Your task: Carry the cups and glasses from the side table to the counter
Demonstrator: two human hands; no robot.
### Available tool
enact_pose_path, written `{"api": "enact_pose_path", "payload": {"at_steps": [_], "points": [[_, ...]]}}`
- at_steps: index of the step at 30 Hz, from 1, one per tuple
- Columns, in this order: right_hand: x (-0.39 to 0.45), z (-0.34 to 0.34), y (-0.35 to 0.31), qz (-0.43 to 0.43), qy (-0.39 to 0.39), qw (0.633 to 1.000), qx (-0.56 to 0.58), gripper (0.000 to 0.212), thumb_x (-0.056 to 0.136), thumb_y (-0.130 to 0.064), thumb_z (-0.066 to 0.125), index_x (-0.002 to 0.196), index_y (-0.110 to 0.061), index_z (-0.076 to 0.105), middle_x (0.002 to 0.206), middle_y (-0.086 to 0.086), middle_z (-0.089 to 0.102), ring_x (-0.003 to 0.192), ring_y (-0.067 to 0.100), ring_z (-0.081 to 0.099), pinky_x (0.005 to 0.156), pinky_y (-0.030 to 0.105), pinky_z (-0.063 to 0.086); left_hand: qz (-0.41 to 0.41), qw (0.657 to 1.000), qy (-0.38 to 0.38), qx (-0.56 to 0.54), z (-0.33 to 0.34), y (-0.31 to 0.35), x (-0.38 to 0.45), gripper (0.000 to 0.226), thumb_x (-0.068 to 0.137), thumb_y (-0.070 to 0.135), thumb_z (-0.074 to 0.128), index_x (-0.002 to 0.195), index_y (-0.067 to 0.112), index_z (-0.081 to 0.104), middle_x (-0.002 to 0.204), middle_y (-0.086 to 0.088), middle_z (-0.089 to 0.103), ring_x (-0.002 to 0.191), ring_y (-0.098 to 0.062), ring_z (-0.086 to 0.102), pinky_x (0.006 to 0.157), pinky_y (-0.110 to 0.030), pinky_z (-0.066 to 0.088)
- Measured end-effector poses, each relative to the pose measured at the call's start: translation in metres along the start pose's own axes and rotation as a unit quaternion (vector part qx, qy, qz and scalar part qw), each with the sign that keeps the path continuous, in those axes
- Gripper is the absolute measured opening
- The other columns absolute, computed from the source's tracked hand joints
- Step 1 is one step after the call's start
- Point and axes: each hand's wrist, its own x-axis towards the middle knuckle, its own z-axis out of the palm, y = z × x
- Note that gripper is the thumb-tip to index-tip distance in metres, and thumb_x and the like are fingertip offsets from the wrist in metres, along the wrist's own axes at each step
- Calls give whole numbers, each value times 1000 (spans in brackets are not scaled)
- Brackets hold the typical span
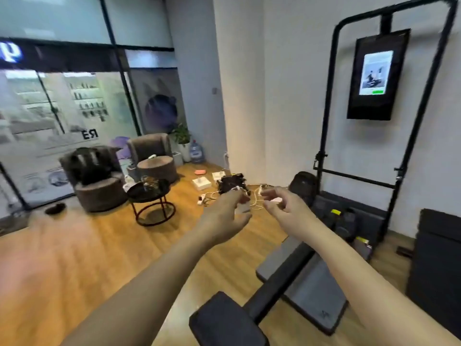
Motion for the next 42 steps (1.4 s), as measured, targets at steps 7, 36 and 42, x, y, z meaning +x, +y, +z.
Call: {"api": "enact_pose_path", "payload": {"at_steps": [7, 36, 42], "points": [[59, 219, -110, -77, -143, 986, 31, 19, 100, -37, 57, 118, -40, 57, 114, -18, 59, 89, 3, 59, 71, 19, 47, -159, 984, 74, 27, -127, -175, -124, 38, 95, 37, 68, 130, 28, 57, 125, 10, 60, 108, -6, 55, 86, -24, 50], [525, 652, -143, -49, -217, 975, 6, 29, 101, -33, 55, 130, -29, 58, 118, -8, 60, 96, 9, 60, 76, 22, 55, -238, 970, 52, 11, -259, -742, 94, 36, 97, 37, 66, 131, 29, 56, 122, 12, 59, 109, -6, 55, 74, -13, 41], [637, 723, -112, -24, -203, 979, -5, 27, 101, -33, 55, 128, -30, 57, 116, -10, 58, 93, 8, 60, 70, 17, 52, -219, 976, 21, 10, -265, -869, 181, 36, 97, 36, 65, 132, 30, 55, 124, 11, 60, 107, -5, 55, 72, -10, 42]]}}
